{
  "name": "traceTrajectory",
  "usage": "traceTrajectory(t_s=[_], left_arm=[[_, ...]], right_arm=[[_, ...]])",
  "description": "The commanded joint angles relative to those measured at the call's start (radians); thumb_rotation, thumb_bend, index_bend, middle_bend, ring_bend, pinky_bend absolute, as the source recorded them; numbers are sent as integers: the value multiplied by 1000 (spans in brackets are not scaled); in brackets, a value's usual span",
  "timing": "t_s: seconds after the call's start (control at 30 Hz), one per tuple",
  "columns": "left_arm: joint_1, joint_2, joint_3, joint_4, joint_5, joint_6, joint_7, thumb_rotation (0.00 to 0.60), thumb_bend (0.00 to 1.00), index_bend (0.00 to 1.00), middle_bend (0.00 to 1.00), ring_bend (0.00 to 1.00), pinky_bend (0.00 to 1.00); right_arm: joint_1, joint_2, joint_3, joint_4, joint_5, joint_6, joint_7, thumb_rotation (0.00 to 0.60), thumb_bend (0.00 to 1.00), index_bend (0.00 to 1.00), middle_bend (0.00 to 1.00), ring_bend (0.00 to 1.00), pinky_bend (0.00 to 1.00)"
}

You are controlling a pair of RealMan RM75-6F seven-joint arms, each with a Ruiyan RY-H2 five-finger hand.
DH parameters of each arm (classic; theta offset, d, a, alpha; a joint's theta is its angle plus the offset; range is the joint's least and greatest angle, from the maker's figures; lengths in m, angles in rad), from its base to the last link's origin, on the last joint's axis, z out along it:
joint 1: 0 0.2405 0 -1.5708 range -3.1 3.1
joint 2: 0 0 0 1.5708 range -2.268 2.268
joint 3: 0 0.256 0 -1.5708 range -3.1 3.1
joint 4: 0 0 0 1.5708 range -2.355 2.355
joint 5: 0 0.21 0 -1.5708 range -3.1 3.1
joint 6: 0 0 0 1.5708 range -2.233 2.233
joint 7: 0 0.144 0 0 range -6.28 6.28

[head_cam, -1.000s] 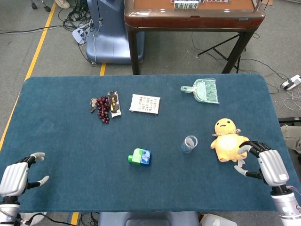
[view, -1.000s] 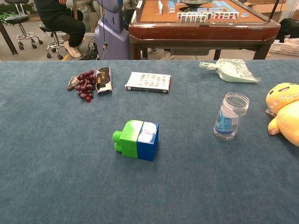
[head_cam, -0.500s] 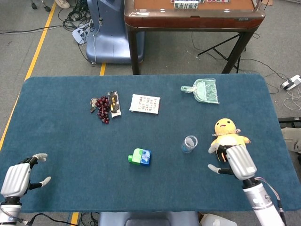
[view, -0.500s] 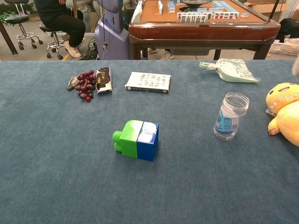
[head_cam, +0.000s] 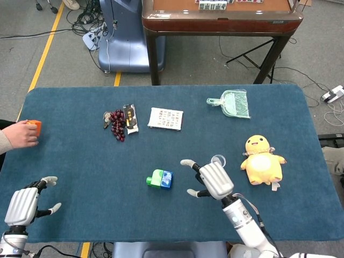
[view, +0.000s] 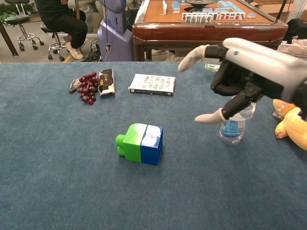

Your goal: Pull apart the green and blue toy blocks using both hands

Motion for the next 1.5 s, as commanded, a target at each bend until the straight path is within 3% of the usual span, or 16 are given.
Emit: traceTrajectory(t_s=[0.03,0.43,1.5], left_arm=[[0,-1,-1,0,1,0,0,600,164,341,354,360,439],[-1,-7,-3,2,2,-6,0,600,164,342,353,360,439],[-1,-22,-3,9,7,-13,-5,600,164,341,353,360,439]], right_arm=[[39,-63,22,29,53,-27,-48,600,0,235,1000,952,1000],[106,-178,29,119,147,-60,-116,600,0,232,1000,952,1000],[188,-318,30,283,236,-48,-188,600,0,232,1000,962,1000]])
